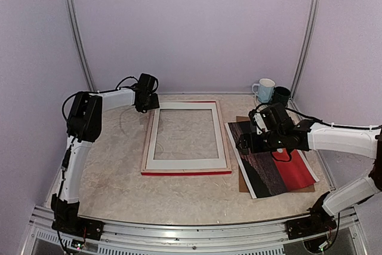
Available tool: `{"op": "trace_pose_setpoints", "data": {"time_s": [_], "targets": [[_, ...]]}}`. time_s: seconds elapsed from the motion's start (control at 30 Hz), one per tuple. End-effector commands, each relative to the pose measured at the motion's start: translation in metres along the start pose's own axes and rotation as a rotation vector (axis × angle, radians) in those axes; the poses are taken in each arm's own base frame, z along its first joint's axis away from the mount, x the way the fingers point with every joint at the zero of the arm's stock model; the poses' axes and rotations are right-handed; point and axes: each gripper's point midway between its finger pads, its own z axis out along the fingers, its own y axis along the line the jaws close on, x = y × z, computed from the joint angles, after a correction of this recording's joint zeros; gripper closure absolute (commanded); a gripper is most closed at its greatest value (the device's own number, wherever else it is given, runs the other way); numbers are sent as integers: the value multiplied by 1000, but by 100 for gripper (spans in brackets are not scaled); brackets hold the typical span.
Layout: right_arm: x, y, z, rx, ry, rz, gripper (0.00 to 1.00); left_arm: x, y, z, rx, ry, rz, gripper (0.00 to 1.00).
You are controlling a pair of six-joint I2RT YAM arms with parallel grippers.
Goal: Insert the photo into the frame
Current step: Press the mat board against the glass panel.
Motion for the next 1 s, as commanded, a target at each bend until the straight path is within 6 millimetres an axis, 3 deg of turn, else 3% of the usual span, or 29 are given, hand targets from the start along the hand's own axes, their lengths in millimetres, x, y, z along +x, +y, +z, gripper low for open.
{"op": "trace_pose_setpoints", "data": {"time_s": [0.0, 0.23, 0.43, 0.77, 0.83, 0.97], "targets": [[-2, -3, -5, 5, -14, 18, 5, -21, -14, 3, 58, -44, -3, 39], [-3, 0, -4, -12, -20, 29, 5, 0, -4, 23, -9, -8, 29, 35], [0, 0, -2, -17, -14, 34, 5, 15, 4, 34, -105, -2, 88, 25], [0, 2, -1, -28, -22, 38, 5, 28, 9, 39, -139, 27, 96, 22], [0, 1, 0, -23, -17, 35, 5, 23, 6, 34, -113, 13, 76, 22], [1, 3, 2, -28, -3, 33, 5, -6, -2, 13, -55, -38, 23, 22]]}}
